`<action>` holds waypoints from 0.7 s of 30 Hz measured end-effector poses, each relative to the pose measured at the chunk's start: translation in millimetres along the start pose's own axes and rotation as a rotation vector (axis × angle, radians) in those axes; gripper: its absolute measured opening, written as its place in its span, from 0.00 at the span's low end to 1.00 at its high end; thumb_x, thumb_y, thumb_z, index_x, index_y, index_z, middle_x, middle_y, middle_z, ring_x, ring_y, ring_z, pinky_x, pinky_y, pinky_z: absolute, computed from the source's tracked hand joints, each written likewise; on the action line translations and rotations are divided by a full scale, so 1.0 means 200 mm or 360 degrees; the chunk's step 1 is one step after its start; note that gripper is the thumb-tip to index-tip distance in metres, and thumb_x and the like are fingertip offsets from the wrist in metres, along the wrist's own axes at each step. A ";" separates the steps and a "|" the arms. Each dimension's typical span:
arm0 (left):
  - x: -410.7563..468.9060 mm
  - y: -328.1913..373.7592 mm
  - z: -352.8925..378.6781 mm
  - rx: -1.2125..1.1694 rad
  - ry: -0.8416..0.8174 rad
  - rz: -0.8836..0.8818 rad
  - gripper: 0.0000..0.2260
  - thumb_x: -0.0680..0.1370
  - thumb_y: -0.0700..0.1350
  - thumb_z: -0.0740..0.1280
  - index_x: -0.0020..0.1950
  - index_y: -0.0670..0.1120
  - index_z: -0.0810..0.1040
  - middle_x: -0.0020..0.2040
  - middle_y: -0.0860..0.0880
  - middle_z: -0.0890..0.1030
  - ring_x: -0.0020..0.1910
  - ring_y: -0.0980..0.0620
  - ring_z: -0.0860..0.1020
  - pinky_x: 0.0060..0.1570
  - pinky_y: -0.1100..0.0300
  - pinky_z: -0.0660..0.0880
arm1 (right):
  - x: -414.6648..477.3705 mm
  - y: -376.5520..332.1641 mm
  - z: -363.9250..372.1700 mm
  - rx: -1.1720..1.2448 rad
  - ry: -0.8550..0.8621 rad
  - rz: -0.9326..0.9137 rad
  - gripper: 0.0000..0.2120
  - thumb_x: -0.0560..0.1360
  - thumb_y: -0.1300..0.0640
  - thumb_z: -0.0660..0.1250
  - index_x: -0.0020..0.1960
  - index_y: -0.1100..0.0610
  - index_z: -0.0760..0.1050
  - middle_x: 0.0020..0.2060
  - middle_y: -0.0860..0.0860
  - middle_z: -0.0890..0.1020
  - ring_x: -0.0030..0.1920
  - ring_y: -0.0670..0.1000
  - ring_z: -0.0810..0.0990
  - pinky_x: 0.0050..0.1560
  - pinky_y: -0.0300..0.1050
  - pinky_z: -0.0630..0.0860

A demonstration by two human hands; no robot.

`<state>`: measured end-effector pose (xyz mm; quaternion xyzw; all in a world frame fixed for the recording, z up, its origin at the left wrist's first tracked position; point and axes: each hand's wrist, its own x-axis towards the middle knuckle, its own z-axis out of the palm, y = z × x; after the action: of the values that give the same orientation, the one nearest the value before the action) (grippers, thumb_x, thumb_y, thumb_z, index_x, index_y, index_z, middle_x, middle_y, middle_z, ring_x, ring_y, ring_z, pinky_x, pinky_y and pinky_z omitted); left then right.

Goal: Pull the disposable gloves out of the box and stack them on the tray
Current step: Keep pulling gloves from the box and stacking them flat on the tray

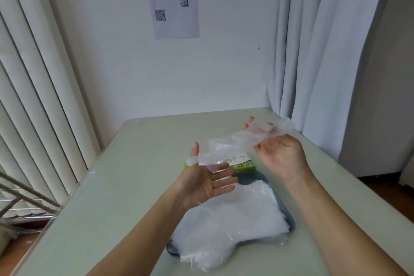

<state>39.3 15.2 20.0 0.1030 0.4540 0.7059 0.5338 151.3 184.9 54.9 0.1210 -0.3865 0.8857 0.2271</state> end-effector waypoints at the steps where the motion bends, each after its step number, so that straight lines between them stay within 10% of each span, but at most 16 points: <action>1: -0.02 -0.01 0.00 -0.0037 -0.0045 0.0005 0.44 0.69 0.73 0.57 0.65 0.36 0.72 0.60 0.36 0.79 0.55 0.37 0.80 0.50 0.46 0.79 | -0.02 0.02 -0.01 0.0067 0.0007 0.0007 0.10 0.59 0.61 0.74 0.40 0.57 0.82 0.53 0.56 0.83 0.60 0.55 0.79 0.65 0.46 0.71; 5: -0.11 -0.04 -0.03 -0.0167 -0.0194 0.0115 0.36 0.64 0.56 0.78 0.67 0.43 0.73 0.57 0.38 0.81 0.51 0.41 0.83 0.45 0.51 0.82 | -0.10 0.10 -0.03 0.0086 0.0211 0.0060 0.07 0.68 0.63 0.65 0.40 0.56 0.82 0.54 0.56 0.83 0.56 0.55 0.80 0.60 0.44 0.74; 8: -0.18 -0.10 -0.01 0.0096 0.0015 0.0275 0.08 0.75 0.35 0.69 0.54 0.41 0.79 0.45 0.42 0.84 0.38 0.49 0.84 0.37 0.59 0.81 | -0.18 0.13 -0.05 -0.0083 0.0215 0.0222 0.05 0.71 0.61 0.67 0.43 0.57 0.82 0.58 0.58 0.81 0.61 0.58 0.78 0.63 0.50 0.74; 14: -0.22 -0.14 -0.08 0.0427 -0.0089 0.0457 0.09 0.76 0.33 0.66 0.56 0.38 0.72 0.26 0.49 0.71 0.22 0.57 0.67 0.32 0.65 0.60 | -0.27 0.07 -0.06 -0.0360 0.0375 0.0490 0.33 0.62 0.40 0.74 0.60 0.60 0.78 0.58 0.61 0.80 0.57 0.65 0.79 0.55 0.62 0.78; 21: -0.25 -0.17 -0.12 0.0927 0.0208 0.0656 0.17 0.74 0.34 0.71 0.60 0.48 0.79 0.52 0.50 0.79 0.43 0.51 0.80 0.50 0.55 0.78 | -0.31 -0.01 -0.03 -0.1140 0.0336 0.0748 0.48 0.51 0.27 0.74 0.57 0.62 0.77 0.51 0.61 0.83 0.52 0.59 0.83 0.47 0.47 0.82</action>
<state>67.3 -39.5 -1.4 0.2946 0.6390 0.6449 0.2984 205.5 171.8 27.8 -0.1478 -0.6609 0.7308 0.0854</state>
